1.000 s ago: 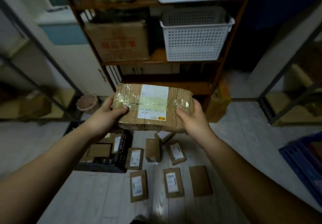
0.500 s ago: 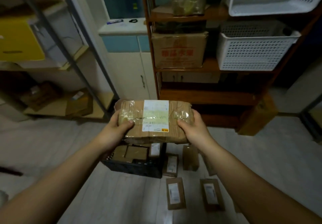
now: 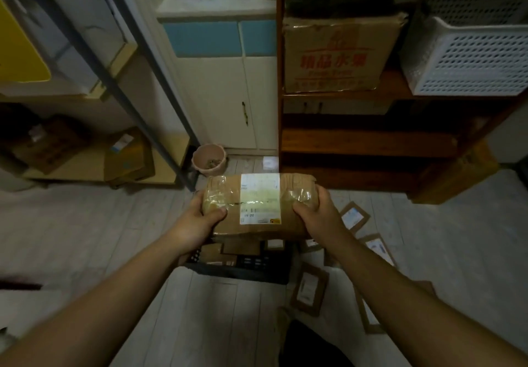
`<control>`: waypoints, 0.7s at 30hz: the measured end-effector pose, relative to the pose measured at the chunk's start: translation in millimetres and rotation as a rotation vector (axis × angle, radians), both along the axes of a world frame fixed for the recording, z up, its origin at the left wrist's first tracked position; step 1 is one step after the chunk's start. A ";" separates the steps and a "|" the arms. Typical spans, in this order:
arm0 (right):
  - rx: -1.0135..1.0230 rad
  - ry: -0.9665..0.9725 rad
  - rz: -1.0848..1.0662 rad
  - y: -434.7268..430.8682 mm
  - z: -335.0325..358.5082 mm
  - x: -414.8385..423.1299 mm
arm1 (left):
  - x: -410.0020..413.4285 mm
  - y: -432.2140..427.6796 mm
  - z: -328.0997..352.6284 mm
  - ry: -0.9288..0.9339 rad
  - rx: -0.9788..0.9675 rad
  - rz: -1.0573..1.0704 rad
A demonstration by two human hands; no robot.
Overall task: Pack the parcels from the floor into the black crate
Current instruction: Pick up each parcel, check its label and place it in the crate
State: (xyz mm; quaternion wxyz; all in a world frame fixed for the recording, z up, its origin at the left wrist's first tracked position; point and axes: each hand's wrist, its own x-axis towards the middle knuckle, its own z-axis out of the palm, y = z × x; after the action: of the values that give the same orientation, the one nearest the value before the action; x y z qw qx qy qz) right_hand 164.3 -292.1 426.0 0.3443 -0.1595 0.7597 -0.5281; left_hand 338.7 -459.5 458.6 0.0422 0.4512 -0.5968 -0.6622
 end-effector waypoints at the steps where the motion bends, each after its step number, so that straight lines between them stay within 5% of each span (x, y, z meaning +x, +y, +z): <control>1: 0.016 -0.008 0.008 -12.1 -5.1 -0.2 | -1.3 -12.8 -5.8 -0.010 0.005 0.000; 12: 0.143 -0.106 -0.123 -98.5 -77.8 9.2 | -16.1 -129.8 -112.1 -0.112 0.034 -0.202; 21: 0.424 0.055 0.027 -139.0 -307.0 26.9 | -9.6 -176.4 -371.5 -0.261 -0.166 -0.346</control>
State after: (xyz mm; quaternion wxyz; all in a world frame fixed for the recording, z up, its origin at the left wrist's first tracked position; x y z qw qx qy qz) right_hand 191.2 -431.1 119.0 0.3566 -0.1081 0.8606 -0.3471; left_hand 329.1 -635.9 87.1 -0.1124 0.4190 -0.7180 -0.5443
